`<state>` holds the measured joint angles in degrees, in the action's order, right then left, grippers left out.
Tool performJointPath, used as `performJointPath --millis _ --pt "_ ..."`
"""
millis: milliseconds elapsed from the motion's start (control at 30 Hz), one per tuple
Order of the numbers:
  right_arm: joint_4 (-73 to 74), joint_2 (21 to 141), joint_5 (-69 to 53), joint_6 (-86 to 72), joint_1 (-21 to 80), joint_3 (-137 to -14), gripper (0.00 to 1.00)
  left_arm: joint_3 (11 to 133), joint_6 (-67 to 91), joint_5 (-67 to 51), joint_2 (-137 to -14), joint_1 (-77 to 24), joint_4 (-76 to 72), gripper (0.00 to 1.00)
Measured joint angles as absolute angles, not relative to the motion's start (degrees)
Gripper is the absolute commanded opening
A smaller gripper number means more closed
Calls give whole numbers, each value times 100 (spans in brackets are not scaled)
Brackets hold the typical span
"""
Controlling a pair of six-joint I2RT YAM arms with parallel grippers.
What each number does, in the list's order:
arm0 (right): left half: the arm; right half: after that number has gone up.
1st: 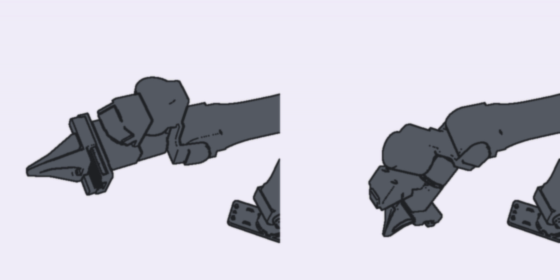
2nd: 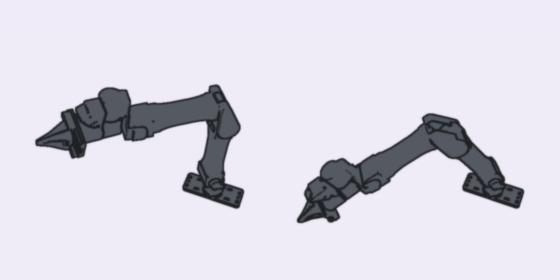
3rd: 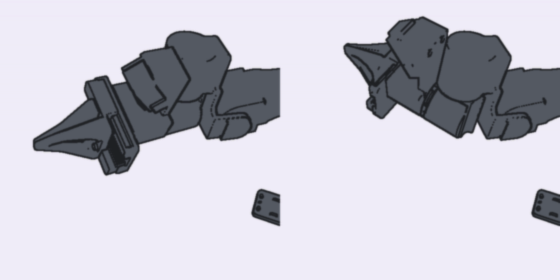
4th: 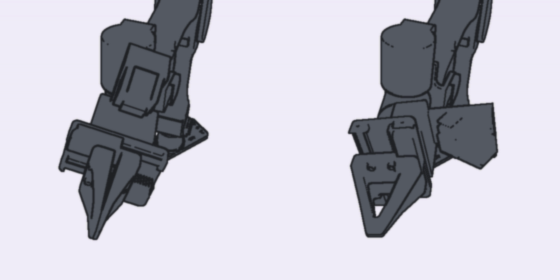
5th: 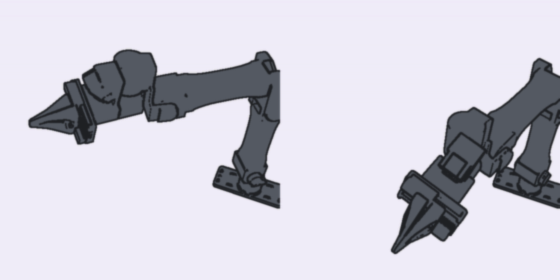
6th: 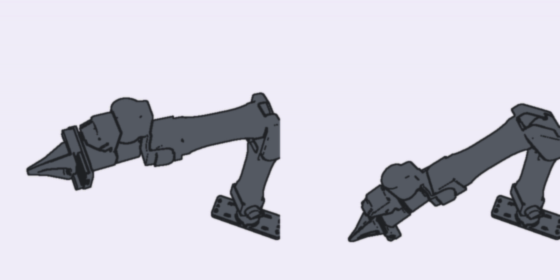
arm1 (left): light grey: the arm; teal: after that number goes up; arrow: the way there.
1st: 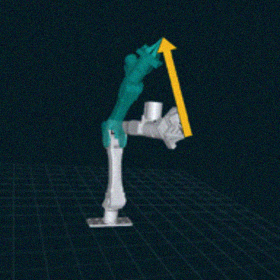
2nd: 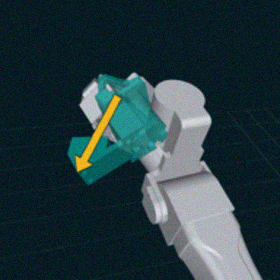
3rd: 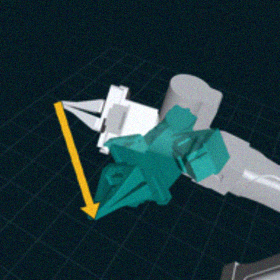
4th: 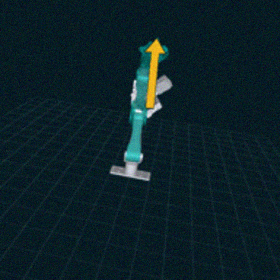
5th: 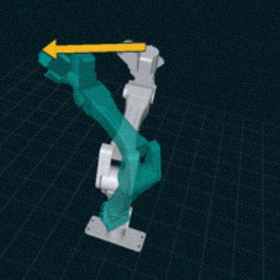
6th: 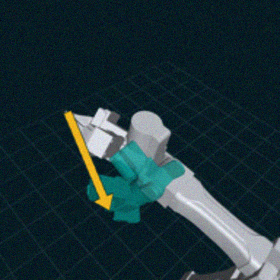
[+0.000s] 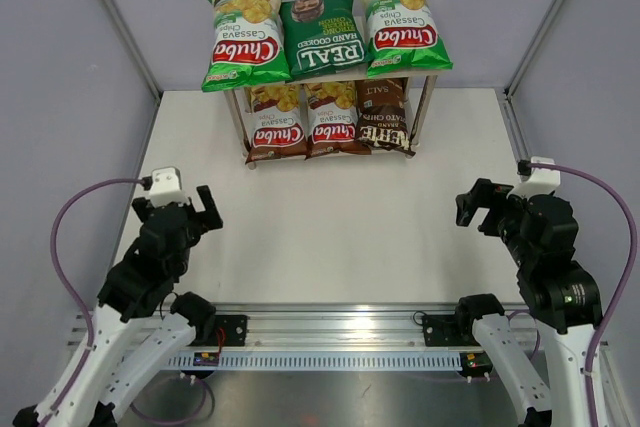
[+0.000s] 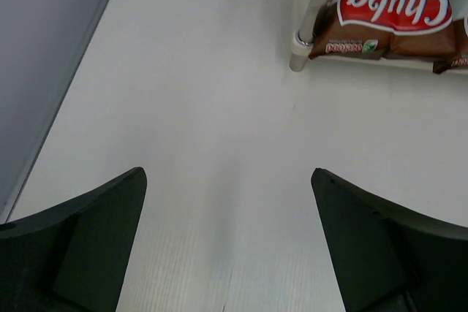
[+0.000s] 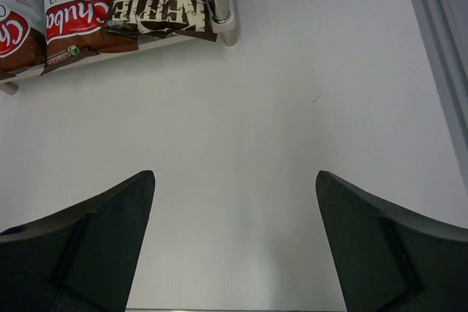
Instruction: Place and organize the chips bags onto the shelf
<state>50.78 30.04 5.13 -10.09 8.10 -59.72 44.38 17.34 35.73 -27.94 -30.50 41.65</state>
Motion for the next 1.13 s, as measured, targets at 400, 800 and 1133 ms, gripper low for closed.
performJointPath --millis 400,800,1133 --pt "5041 2724 357 -1002 810 -5953 99 4320 1533 3245 -1813 -2497 3940 99" --pt "4915 2711 338 -1004 810 -5909 99 4261 1341 2591 -1778 -2034 3756 99" --pt "4908 2766 336 -1011 810 -5885 100 4259 1282 2506 -1776 -2034 3752 99"
